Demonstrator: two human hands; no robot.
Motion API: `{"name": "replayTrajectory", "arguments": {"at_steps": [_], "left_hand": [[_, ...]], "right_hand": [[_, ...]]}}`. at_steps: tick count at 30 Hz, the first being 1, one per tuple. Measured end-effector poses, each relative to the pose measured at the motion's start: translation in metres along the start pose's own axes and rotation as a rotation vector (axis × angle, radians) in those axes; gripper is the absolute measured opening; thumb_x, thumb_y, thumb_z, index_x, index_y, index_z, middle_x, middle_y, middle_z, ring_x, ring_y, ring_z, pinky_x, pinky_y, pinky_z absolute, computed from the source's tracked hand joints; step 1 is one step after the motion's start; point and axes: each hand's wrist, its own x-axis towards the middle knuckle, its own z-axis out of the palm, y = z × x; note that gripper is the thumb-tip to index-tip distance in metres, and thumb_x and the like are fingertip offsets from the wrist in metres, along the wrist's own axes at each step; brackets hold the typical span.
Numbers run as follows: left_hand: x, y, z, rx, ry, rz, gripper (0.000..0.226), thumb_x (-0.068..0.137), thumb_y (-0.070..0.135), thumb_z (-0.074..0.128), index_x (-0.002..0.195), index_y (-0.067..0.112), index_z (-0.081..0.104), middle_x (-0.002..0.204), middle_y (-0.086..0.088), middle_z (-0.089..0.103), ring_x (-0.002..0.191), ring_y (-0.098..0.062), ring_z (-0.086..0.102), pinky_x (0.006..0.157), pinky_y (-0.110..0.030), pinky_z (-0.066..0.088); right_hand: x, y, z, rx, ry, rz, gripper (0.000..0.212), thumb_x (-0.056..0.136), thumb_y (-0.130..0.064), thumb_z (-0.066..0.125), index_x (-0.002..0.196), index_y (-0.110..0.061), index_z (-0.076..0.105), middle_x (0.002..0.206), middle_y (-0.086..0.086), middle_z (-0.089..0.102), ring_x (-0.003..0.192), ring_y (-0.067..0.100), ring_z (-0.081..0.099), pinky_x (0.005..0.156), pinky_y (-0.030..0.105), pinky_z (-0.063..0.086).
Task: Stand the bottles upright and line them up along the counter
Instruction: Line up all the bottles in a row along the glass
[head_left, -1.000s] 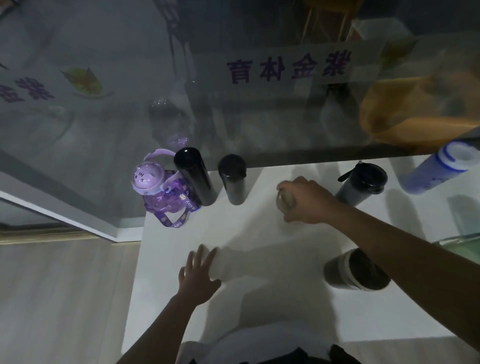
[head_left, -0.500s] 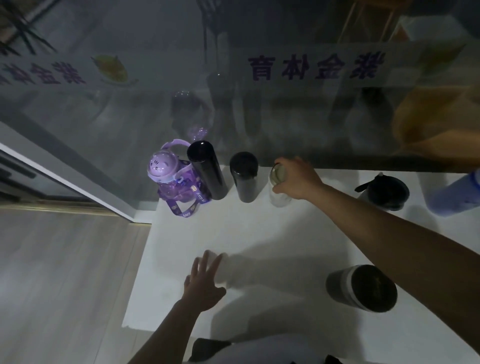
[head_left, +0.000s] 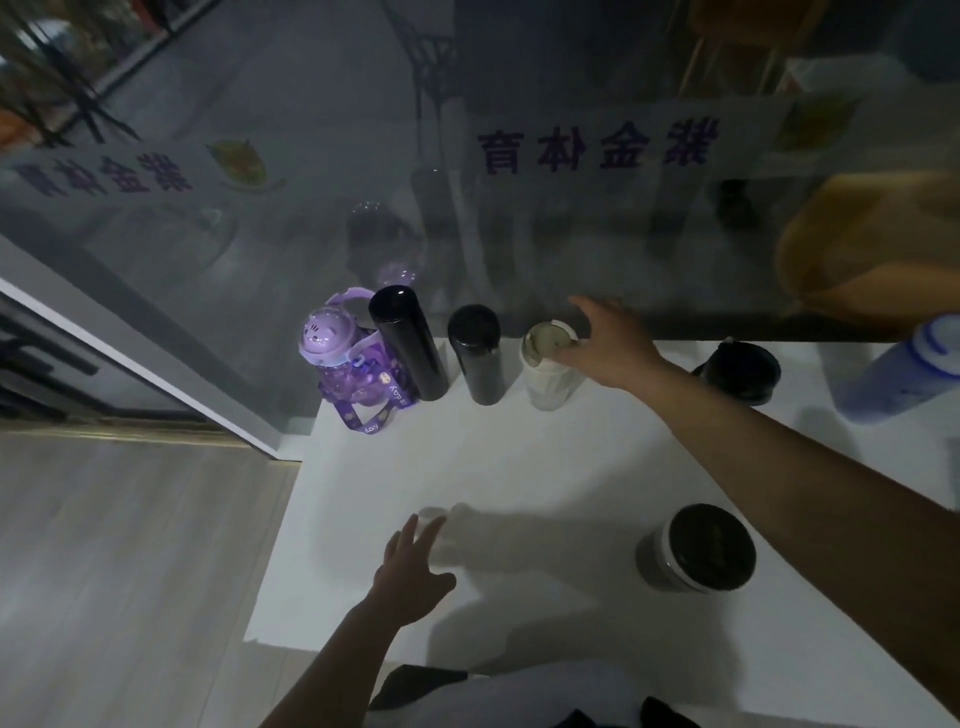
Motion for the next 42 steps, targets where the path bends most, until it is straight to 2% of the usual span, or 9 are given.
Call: {"name": "replayTrajectory", "arguments": {"at_steps": [4,7,9,11,16,21,30,38,42], "left_hand": [[0.002,0.019,0.011,0.076,0.030,0.015,0.085,0.082,0.037,0.066,0.151,0.038,0.017,0.163,-0.003,0.007,0.148,-0.030,0.012,0.112,-0.051,0.033],[0.007,0.033,0.021,0.114,0.018,0.029,0.088,0.081,0.041,0.065,0.151,0.039,0.012,0.163,-0.002,0.000,0.149,-0.031,0.007,0.113,-0.054,0.030],[0.008,0.038,0.025,0.115,-0.004,0.033,0.089,0.080,0.040,0.064,0.151,0.041,0.010,0.163,0.000,-0.004,0.149,-0.031,0.003,0.113,-0.055,0.030],[0.009,0.041,0.029,0.135,-0.023,0.044,0.090,0.078,0.040,0.064,0.151,0.041,0.011,0.163,0.000,-0.004,0.149,-0.031,0.003,0.111,-0.055,0.032],[0.007,0.042,0.034,0.186,-0.045,0.038,0.090,0.079,0.040,0.063,0.150,0.044,0.008,0.160,0.002,-0.005,0.148,-0.029,0.002,0.108,-0.054,0.037],[0.006,0.043,0.039,0.227,-0.020,0.043,0.093,0.079,0.044,0.062,0.150,0.046,0.002,0.162,0.000,-0.008,0.148,-0.029,0.001,0.106,-0.054,0.038],[0.004,0.047,0.048,0.234,-0.004,0.020,0.096,0.081,0.061,0.060,0.148,0.051,-0.007,0.161,-0.002,-0.021,0.149,-0.032,-0.010,0.112,-0.058,0.023],[0.003,0.053,0.051,0.250,0.025,0.002,0.097,0.077,0.068,0.059,0.147,0.052,-0.006,0.162,-0.003,-0.019,0.148,-0.034,-0.009,0.110,-0.059,0.026],[0.001,0.057,0.049,0.246,0.015,-0.002,0.097,0.078,0.066,0.060,0.148,0.050,-0.005,0.161,-0.005,-0.018,0.148,-0.035,-0.009,0.111,-0.058,0.025]], "right_hand": [[-0.027,0.042,-0.043,-0.167,0.130,0.105,0.073,0.077,-0.054,0.066,0.140,-0.030,0.036,0.151,0.008,0.035,0.138,0.037,0.030,0.108,0.057,0.028],[-0.044,0.084,-0.056,-0.188,0.099,0.281,0.090,0.076,-0.052,0.072,0.147,-0.036,0.019,0.159,0.007,0.016,0.143,0.042,0.016,0.110,0.061,0.022],[-0.054,0.107,-0.055,-0.135,0.075,0.351,0.097,0.074,-0.045,0.077,0.147,-0.040,0.013,0.158,0.007,0.011,0.142,0.045,0.015,0.109,0.062,0.026],[-0.060,0.123,-0.050,-0.052,0.073,0.374,0.092,0.076,-0.034,0.077,0.148,-0.037,0.018,0.155,0.010,0.017,0.138,0.045,0.024,0.108,0.055,0.033],[-0.056,0.127,-0.040,0.086,0.166,0.324,0.076,0.079,-0.019,0.075,0.143,-0.026,0.034,0.150,0.012,0.027,0.129,0.040,0.044,0.108,0.043,0.038],[-0.038,0.106,-0.037,0.147,0.151,0.240,0.071,0.076,-0.023,0.077,0.137,-0.027,0.042,0.144,0.011,0.035,0.122,0.038,0.050,0.103,0.041,0.042],[-0.006,0.075,-0.011,0.138,0.107,0.116,0.074,0.075,-0.023,0.078,0.138,-0.026,0.040,0.143,0.011,0.039,0.124,0.036,0.049,0.100,0.043,0.046],[0.002,0.069,-0.002,0.064,0.095,0.087,0.075,0.076,-0.025,0.078,0.138,-0.026,0.037,0.144,0.011,0.036,0.124,0.036,0.050,0.099,0.043,0.047],[-0.002,0.070,-0.007,0.067,0.036,0.098,0.085,0.073,-0.027,0.080,0.142,-0.030,0.030,0.145,0.012,0.033,0.124,0.038,0.048,0.097,0.046,0.049]]}}
